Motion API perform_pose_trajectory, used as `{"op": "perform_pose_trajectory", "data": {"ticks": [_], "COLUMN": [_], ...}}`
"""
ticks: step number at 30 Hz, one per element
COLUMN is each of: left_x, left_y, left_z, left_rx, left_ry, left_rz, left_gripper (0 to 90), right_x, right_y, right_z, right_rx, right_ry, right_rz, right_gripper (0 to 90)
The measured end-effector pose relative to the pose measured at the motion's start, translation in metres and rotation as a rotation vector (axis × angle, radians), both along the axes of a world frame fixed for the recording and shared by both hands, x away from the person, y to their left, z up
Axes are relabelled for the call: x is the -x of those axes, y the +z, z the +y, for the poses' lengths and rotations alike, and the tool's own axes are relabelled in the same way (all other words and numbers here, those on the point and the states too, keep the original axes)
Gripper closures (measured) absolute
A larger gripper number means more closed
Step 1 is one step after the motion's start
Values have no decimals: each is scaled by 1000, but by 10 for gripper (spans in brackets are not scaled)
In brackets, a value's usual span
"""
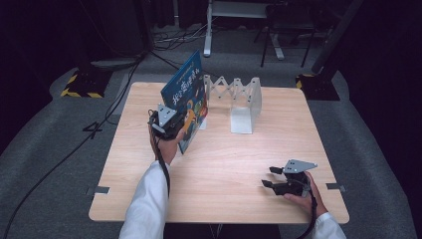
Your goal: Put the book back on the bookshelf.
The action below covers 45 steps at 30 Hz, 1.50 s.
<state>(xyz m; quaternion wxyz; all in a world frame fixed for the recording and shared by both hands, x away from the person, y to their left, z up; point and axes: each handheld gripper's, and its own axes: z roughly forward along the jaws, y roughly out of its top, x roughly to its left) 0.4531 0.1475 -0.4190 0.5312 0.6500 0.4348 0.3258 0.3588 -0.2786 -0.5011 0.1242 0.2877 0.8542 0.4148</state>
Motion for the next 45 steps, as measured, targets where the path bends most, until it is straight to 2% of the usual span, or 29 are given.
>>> {"op": "perform_pose_trajectory", "data": {"ticks": [2, 9, 13, 14, 15, 19, 22, 31, 45], "left_x": [-5, -9, -8, -7, -6, -4, -2, -1, 4], "left_y": [0, -2, -3, -4, -5, -7, -7, -9, -9], "left_z": [1, 0, -2, -4, -4, -3, -3, 0, 5], "left_rx": [5, 17, 2, -26, -36, -35, -46, -37, -50], "left_ry": [10, 63, 62, 70, 75, 73, 50, 44, 48], "left_rz": [5, 8, 1, -10, -12, -15, -7, 2, 15], "left_gripper": [790, 755, 750, 741, 735, 730, 690, 639, 557], "right_x": [0, 0, 0, 0, 0, 0, 0, 0, 0], "right_y": [0, -1, -1, -1, -1, -1, -1, -2, -2], "right_z": [1, 2, 3, 3, 3, 3, 4, 3, 4], "right_rx": [4, 15, 21, 26, 26, 30, 32, 33, 41], "right_ry": [8, 18, 22, 23, 23, 26, 27, 23, 23], "right_rz": [7, 9, 9, 7, 8, 6, 8, 10, 10], "right_gripper": [370, 370, 370, 368, 368, 366, 360, 350, 348]}}
